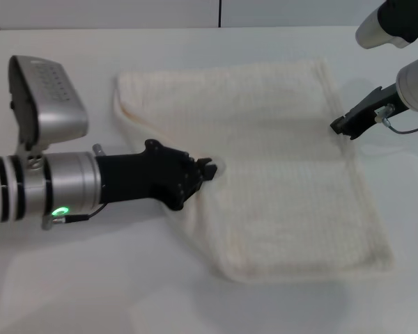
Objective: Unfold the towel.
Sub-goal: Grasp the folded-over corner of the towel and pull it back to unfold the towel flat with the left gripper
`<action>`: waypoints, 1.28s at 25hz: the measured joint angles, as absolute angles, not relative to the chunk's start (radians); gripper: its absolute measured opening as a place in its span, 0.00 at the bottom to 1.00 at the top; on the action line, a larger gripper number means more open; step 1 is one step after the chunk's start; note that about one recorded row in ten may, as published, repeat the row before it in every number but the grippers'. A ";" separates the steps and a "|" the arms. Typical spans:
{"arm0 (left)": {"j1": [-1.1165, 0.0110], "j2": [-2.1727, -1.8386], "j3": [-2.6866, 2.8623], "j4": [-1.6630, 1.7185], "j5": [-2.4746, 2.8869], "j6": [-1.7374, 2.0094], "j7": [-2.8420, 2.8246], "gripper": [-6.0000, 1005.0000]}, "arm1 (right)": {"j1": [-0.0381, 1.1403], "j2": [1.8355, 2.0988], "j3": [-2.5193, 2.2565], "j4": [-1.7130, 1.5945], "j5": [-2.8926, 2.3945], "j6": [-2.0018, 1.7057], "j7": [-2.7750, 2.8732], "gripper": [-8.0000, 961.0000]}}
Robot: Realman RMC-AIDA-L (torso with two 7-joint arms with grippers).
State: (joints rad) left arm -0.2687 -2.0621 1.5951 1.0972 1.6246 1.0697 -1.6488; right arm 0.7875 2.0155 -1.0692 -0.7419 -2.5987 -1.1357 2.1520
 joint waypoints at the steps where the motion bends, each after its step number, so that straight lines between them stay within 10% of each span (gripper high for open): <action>1: -0.265 -2.062 1.576 1.095 1.625 1.103 -1.634 0.05 | 0.788 2.015 -1.069 -0.742 -2.599 -1.136 2.152 0.01; 32: -0.179 -2.057 1.212 0.675 1.467 1.499 -1.051 0.05 | 0.792 2.013 -1.069 -0.740 -2.608 -1.138 2.152 0.01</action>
